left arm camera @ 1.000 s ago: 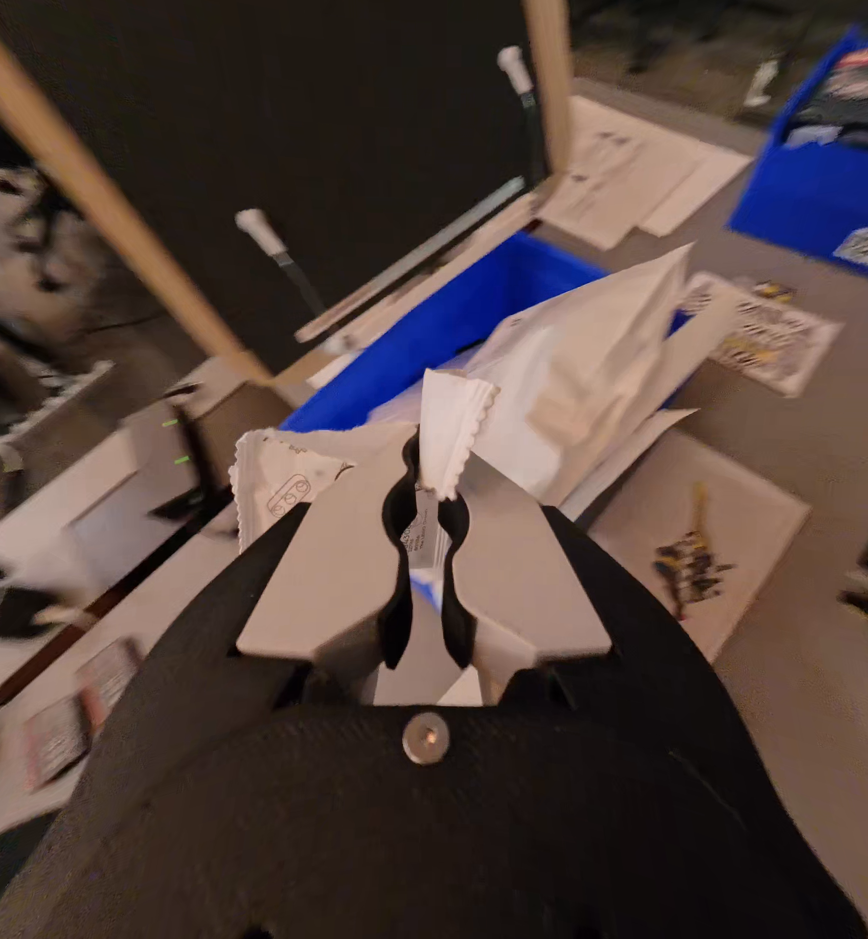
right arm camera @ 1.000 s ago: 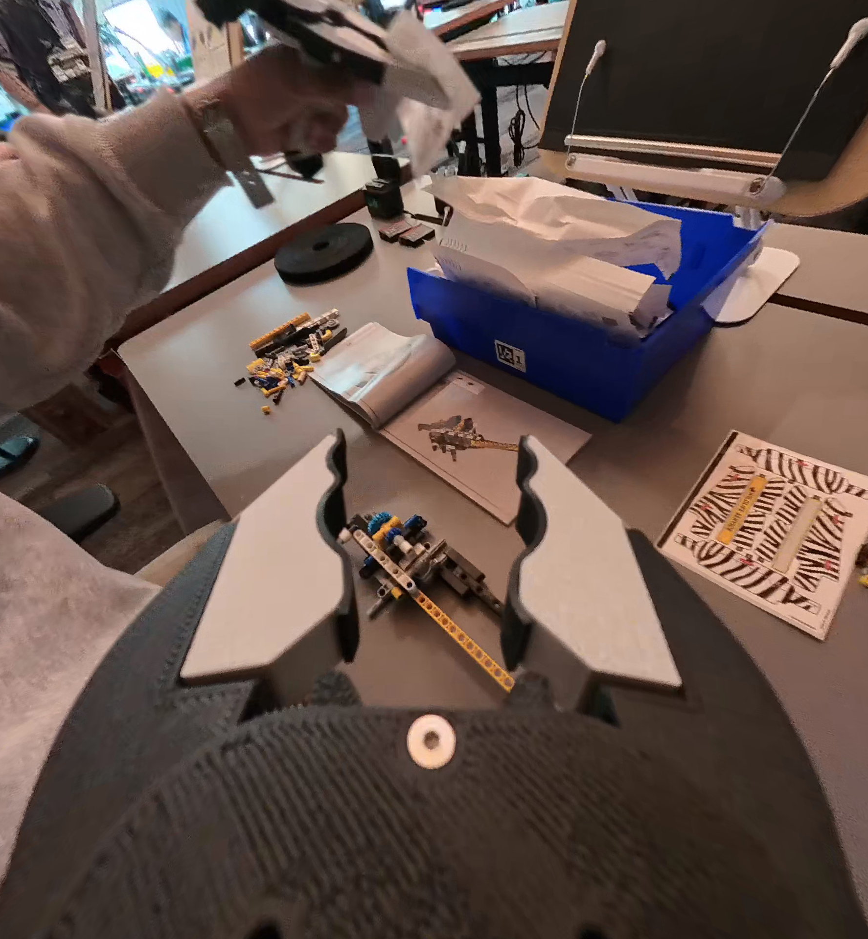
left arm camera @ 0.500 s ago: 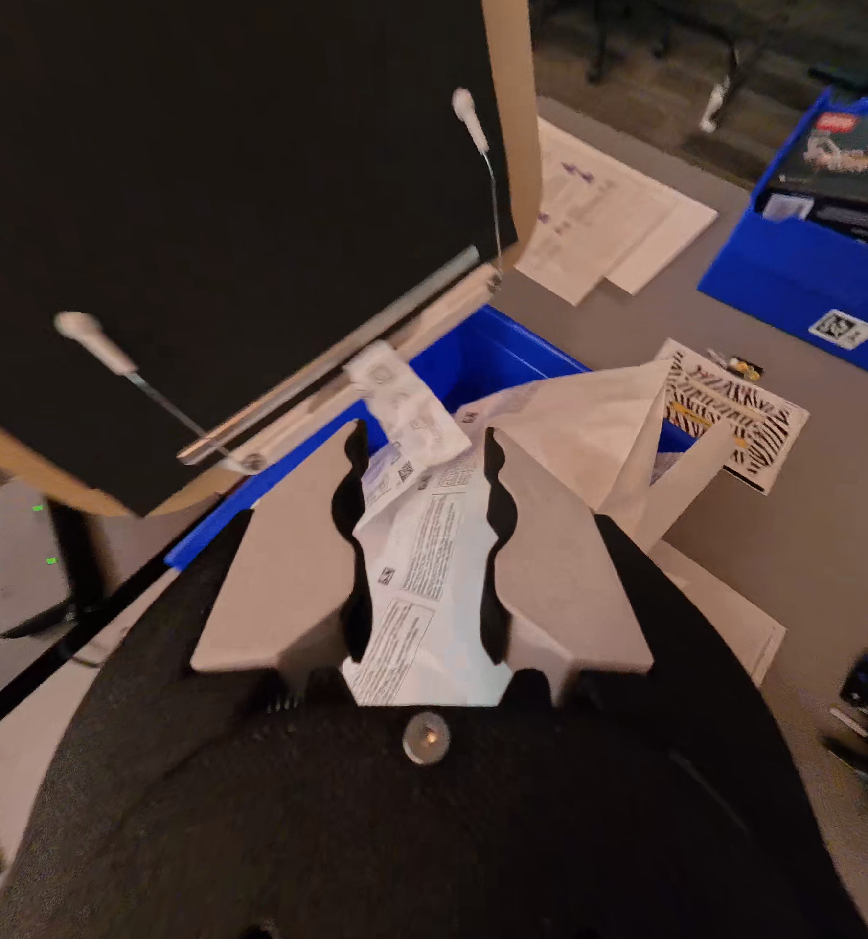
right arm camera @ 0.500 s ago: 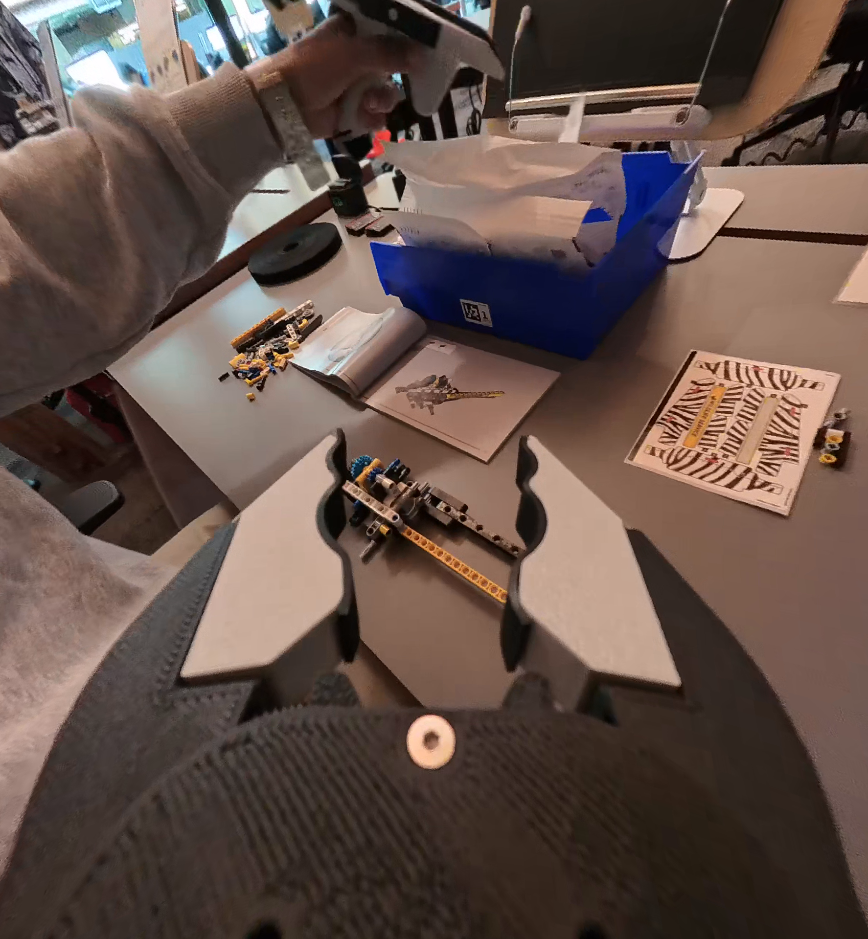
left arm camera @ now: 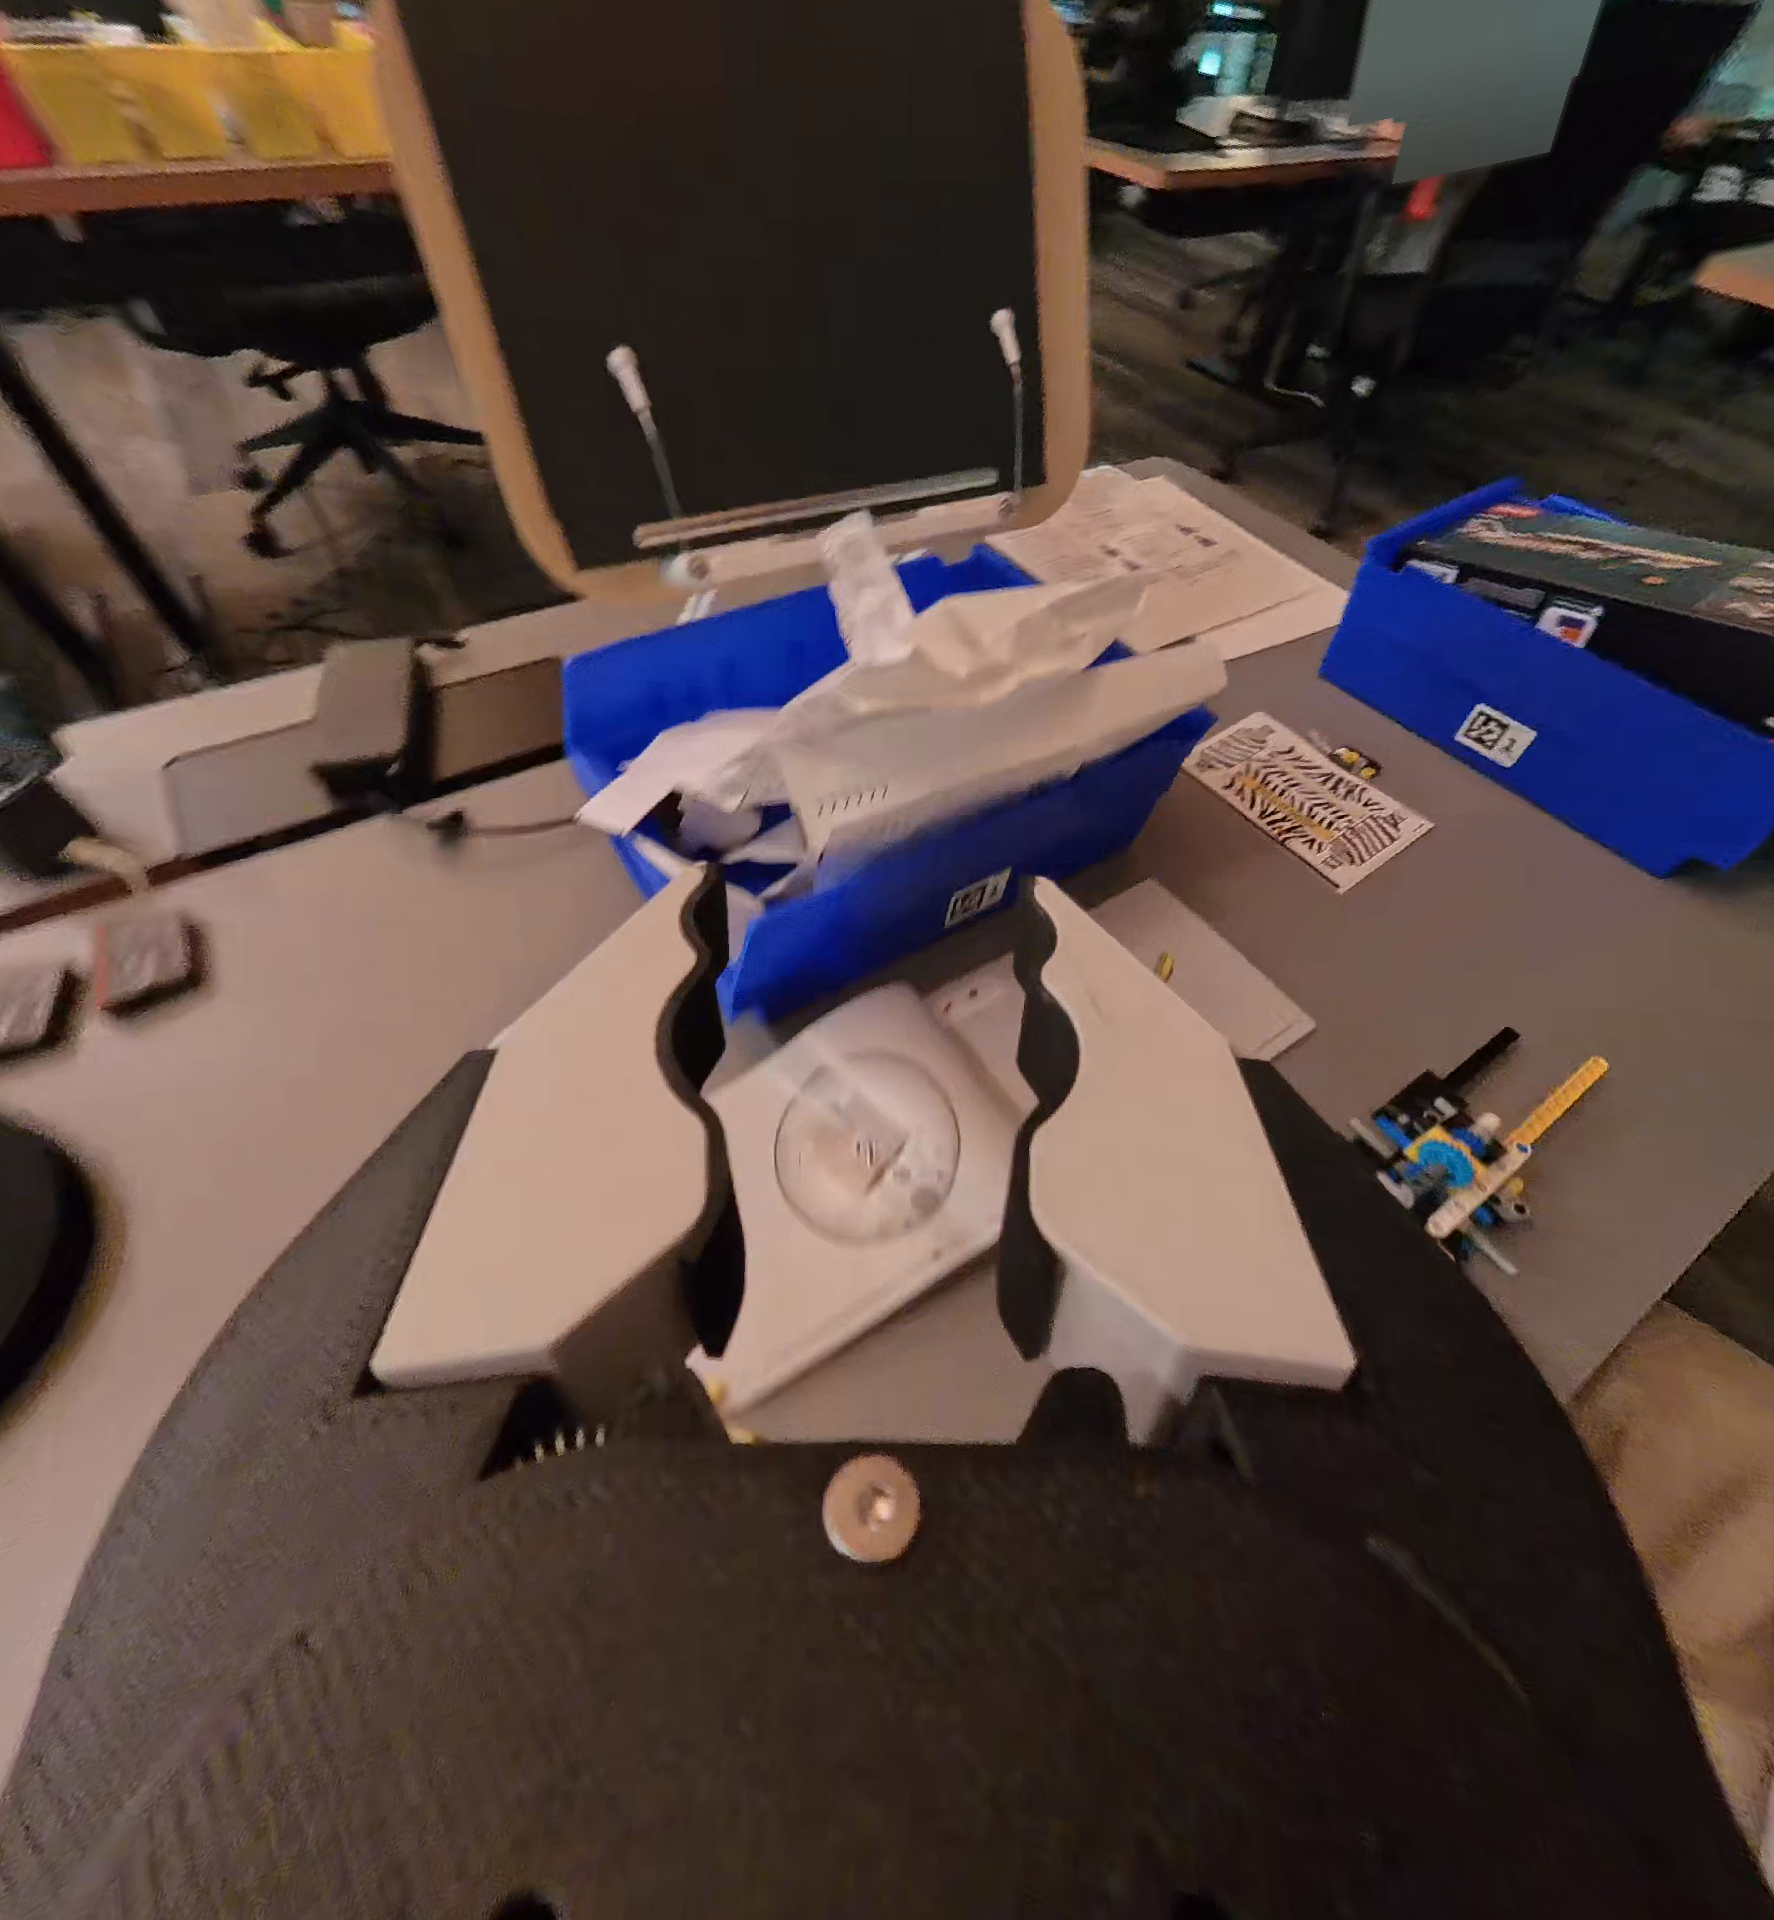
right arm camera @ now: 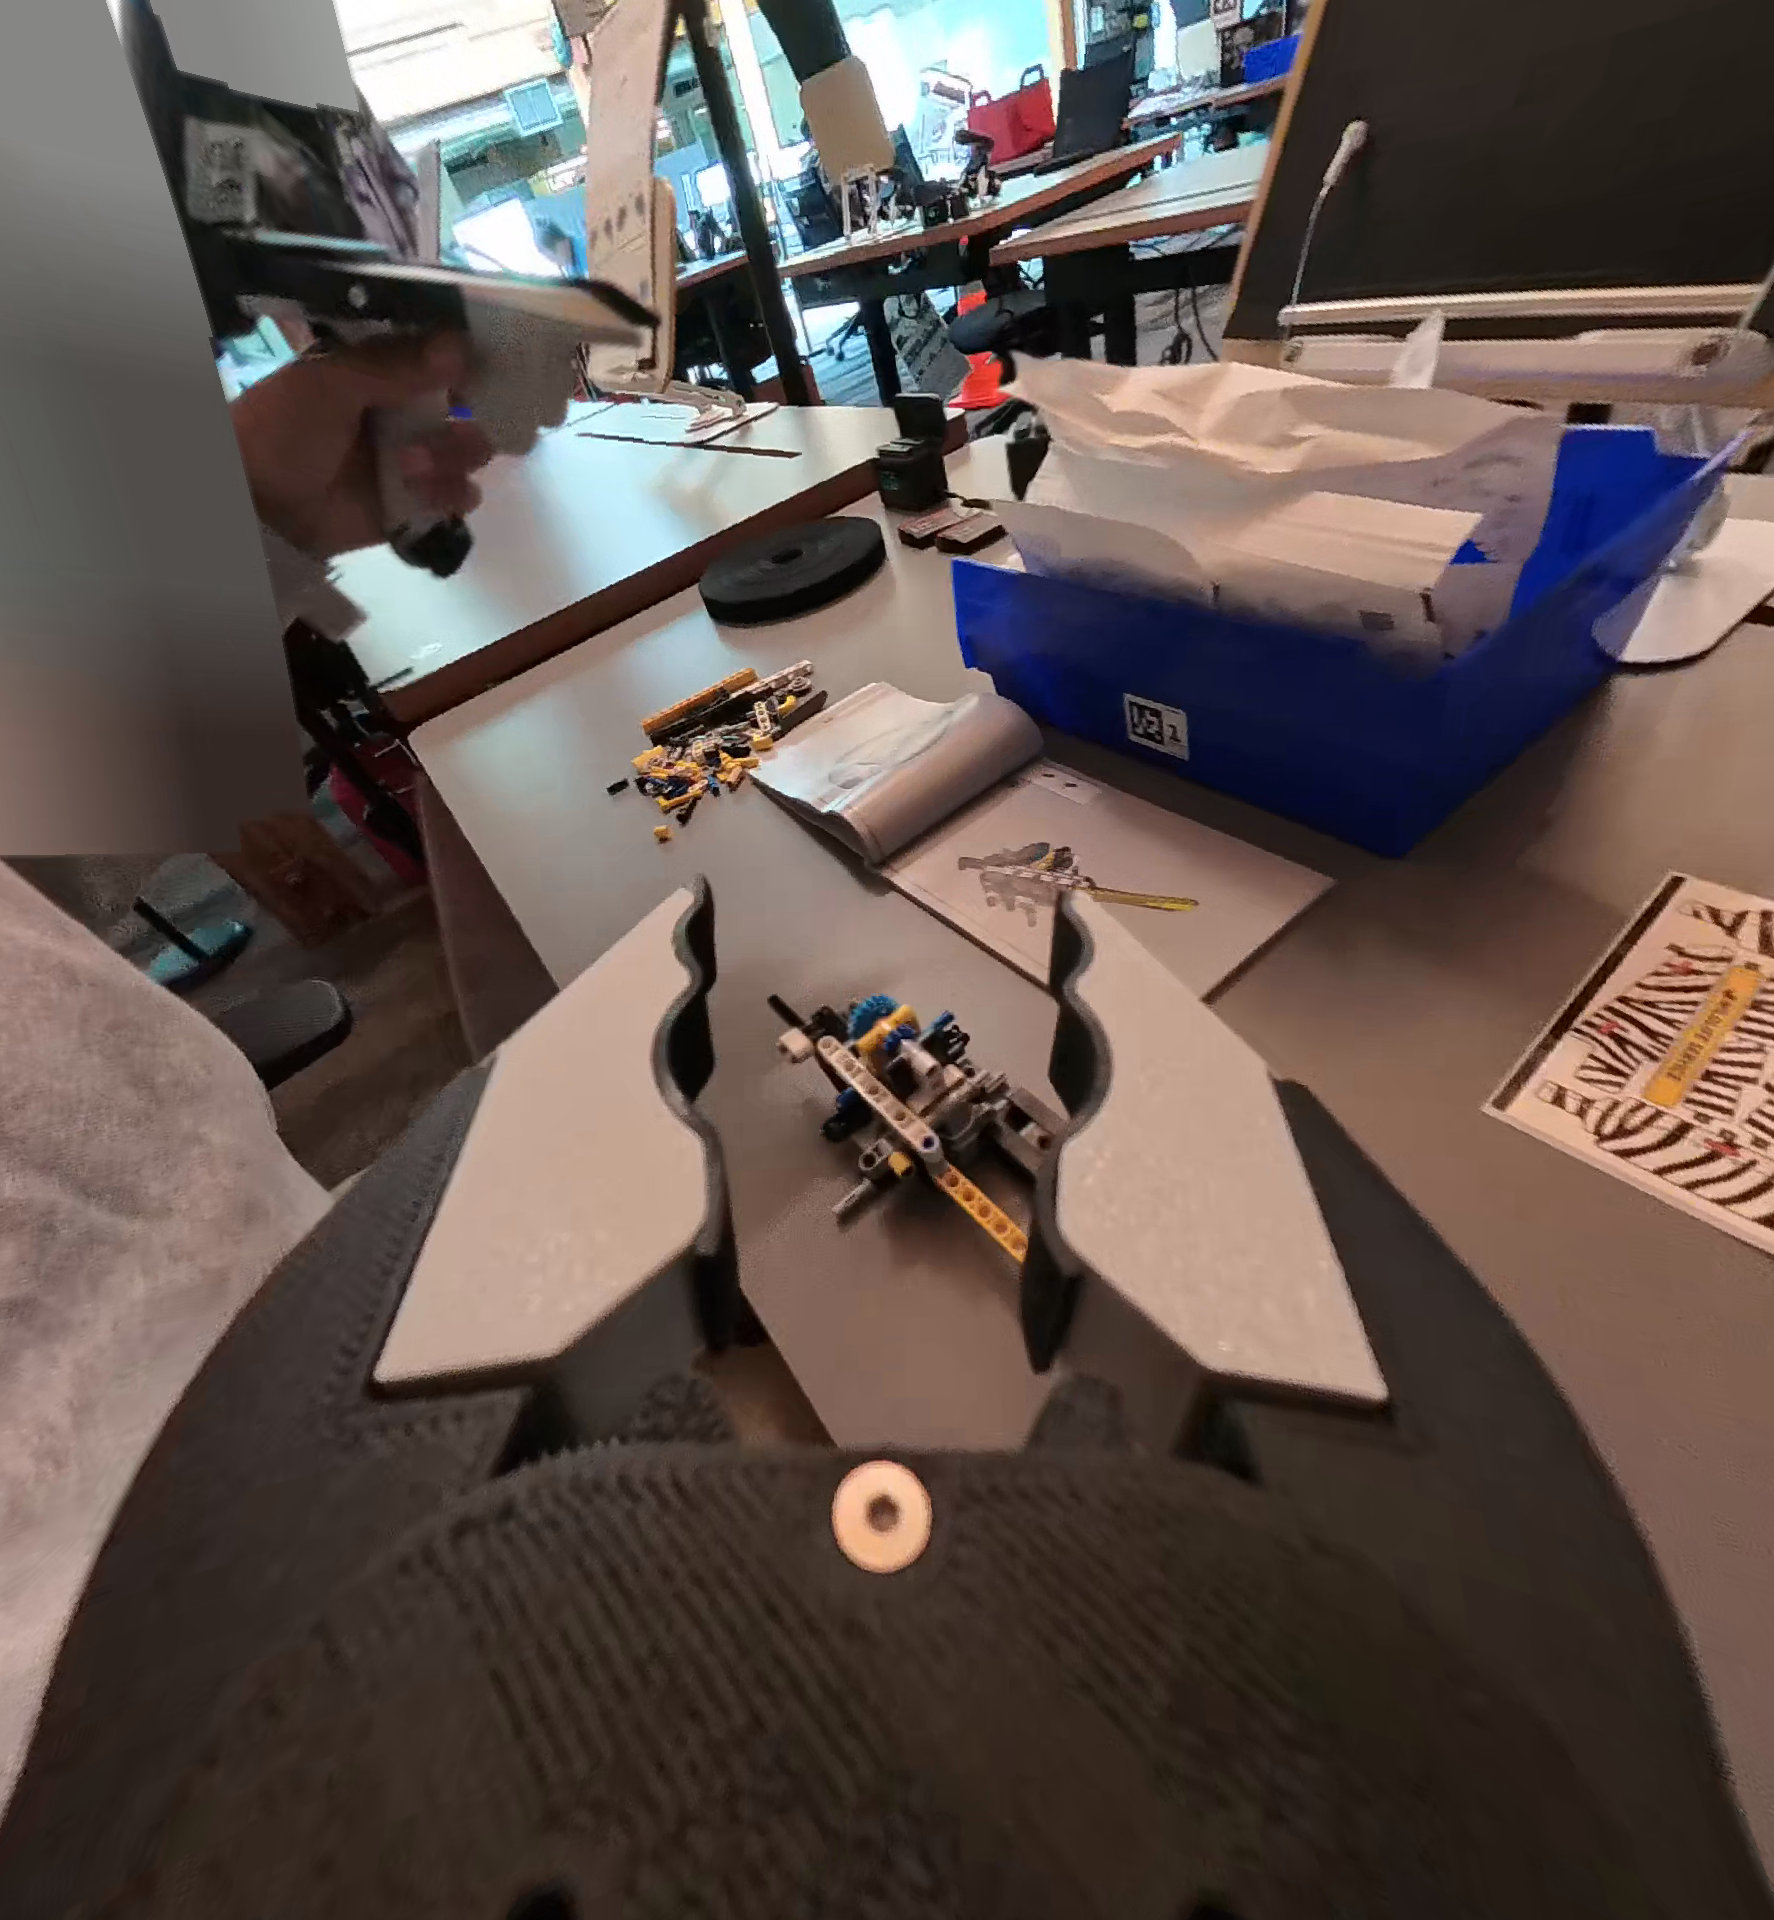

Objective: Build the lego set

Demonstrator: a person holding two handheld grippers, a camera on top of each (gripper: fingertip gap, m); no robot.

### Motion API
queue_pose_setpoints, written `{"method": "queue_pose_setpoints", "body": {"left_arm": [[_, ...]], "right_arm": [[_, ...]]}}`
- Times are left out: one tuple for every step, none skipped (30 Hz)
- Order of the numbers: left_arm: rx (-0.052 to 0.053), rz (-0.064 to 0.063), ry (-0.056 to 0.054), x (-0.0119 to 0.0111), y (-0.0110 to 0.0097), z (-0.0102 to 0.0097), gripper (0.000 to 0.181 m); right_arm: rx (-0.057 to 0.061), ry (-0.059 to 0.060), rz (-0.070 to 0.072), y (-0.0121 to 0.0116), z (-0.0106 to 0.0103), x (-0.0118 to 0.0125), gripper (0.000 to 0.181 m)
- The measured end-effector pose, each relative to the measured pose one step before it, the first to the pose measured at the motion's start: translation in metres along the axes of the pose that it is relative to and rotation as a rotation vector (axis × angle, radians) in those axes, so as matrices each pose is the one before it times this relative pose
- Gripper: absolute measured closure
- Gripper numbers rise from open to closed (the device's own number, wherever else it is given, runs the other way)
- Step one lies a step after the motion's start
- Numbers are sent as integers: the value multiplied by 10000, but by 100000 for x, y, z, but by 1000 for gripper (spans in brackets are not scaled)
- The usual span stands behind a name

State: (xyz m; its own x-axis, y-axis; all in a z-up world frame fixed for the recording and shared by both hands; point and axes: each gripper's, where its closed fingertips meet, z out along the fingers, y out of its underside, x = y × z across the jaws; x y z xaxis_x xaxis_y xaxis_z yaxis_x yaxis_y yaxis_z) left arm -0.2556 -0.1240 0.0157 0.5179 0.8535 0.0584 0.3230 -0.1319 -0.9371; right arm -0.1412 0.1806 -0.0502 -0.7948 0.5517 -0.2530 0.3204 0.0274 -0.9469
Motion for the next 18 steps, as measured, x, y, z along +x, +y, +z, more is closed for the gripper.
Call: {"method": "queue_pose_setpoints", "body": {"left_arm": [[135, -138, -410, 241, 1075, -1658, 127], [198, -172, -370, 264, 1062, -1638, 127], [168, -190, -371, 203, 1157, -1587, 127], [72, -144, -350, 130, 1283, -1463, 128], [-69, -114, -325, 3, 1425, -1341, 128], [-181, -112, -338, -133, 1517, -1237, 127], [-192, -99, -342, -222, 1477, -1166, 125], [-145, -90, -296, -221, 1364, -1130, 124], [-93, -114, -248, -197, 1228, -1127, 125], [-30, -149, -223, -187, 1084, -1124, 125], [14, -177, -167, -94, 987, -1120, 125], [49, -191, -91, 50, 907, -1118, 124], [74, -187, 11, 245, 881, -1119, 120], [43, -212, 47, 361, 925, -1122, 118], [-3, -241, 10, 369, 1002, -1121, 117], [-25, -219, -22, 373, 1043, -1165, 115], [-26, -177, -51, 359, 1074, -1231, 115], [-52, -125, -95, 301, 1118, -1264, 115]], "right_arm": [[17, 2, -177, 136, -56, -582, 118], [54, -8, -136, 124, -102, -649, 118], [72, -36, -69, 121, -140, -744, 119], [50, -92, -2, 197, -176, -852, 119], [22, -149, 31, 275, -181, -961, 119], [7, -164, 30, 355, -189, -996, 119], [-33, -132, 8, 457, -190, -956, 119], [-94, -82, -12, 566, -189, -861, 119], [-123, -71, -5, 612, -193, -840, 118], [-92, -116, 19, 563, -215, -894, 118], [-50, -164, 43, 529, -229, -978, 118], [-52, -177, 45, 552, -217, -981, 118], [-74, -175, 14, 613, -176, -967, 119], [-90, -163, -37, 679, -135, -940, 119], [-114, -135, -82, 746, -45, -874, 120], [-142, -117, -109, 783, 58, -818, 120], [-154, -125, -114, 780, 173, -808, 121], [-151, -161, -106, 760, 311, -843, 121]]}}
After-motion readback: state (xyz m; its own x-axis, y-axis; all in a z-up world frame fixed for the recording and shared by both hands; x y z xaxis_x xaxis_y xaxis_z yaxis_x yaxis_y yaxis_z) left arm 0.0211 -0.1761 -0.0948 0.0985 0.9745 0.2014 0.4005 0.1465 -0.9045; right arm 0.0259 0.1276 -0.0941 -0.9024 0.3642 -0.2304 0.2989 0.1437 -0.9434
